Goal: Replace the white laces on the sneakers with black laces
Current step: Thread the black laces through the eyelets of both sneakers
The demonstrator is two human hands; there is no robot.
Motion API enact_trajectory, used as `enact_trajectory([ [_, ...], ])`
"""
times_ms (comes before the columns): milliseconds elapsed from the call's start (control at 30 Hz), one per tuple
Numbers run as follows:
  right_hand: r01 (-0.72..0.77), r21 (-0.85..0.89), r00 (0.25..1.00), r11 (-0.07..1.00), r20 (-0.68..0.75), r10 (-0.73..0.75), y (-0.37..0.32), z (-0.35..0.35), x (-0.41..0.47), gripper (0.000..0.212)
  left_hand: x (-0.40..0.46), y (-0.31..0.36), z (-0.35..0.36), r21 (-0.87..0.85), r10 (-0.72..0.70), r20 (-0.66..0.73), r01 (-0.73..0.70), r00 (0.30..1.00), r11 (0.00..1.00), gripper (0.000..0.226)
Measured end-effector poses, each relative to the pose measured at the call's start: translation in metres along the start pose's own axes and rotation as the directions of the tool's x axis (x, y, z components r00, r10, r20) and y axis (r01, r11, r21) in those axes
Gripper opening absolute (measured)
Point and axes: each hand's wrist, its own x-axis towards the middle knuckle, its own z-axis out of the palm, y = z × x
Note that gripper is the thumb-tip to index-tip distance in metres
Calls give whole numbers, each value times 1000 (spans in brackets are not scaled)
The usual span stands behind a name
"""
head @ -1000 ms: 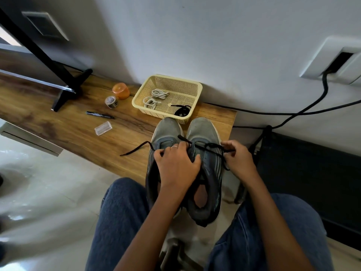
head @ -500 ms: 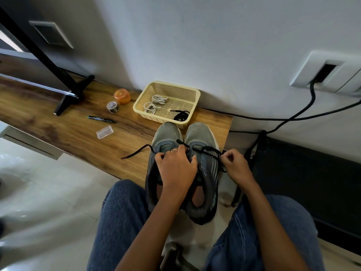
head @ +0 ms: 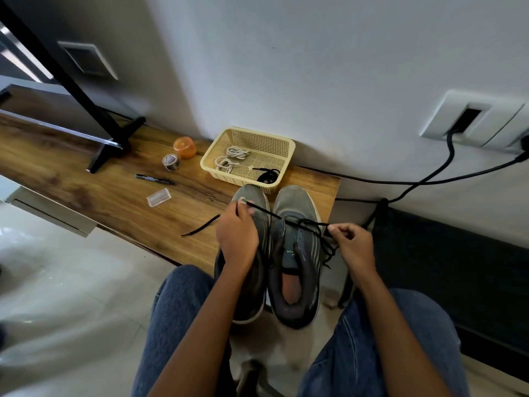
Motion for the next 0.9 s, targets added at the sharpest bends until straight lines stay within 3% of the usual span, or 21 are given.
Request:
enact_trajectory([
  [100, -3, -34, 995, 999, -96, 0, 1, 3, 1, 9, 7, 6, 4, -293, -210, -43, 189, 977, 937, 33],
  [233, -52, 12, 980, 999, -193, 53, 5, 9, 2, 11, 16, -1, 14, -586, -468, -69, 344, 881, 734, 37],
  [400, -57, 24, 962, 998, -268, 61, 6, 11, 2, 10, 31, -3, 5, -851, -607, -39, 292, 794, 436, 38],
  [433, -63, 24, 958, 998, -280, 68, 6, 11, 2, 10, 34, -2, 0, -871, -610, -52, 263, 790, 416, 39],
  [467, -68, 23, 954, 997, -290, 72, 6, 10, 2, 10, 37, -3, -6, -840, -599, -112, 246, 793, 483, 38],
  [500, -68, 4, 954, 998, -292, 66, 6, 8, 3, 10, 39, -4, -12, -751, -556, -198, 240, 807, 615, 37],
  [567, -33, -82, 968, 996, -249, 12, 5, 5, 4, 11, 37, -2, -21, -442, -349, -293, 198, 890, 875, 32],
  [633, 22, -139, 983, 990, -179, -47, 0, 7, 1, 9, 29, 0, -19, -82, -84, -190, 69, 978, 994, 28],
  [700, 90, -194, 981, 977, -149, -120, -2, 11, -2, 9, 23, 2, -9, 164, 129, -2, -127, 992, 978, 23],
  [800, 194, -395, 956, 898, -131, -264, -4, 16, -9, 22, 14, 3, 15, 342, 382, 266, -457, 885, 821, 25],
  [900, 351, -468, 919, 811, 6, -394, -11, 25, -21, 37, 7, 3, 33, 457, 420, 436, -597, 796, 659, 28],
])
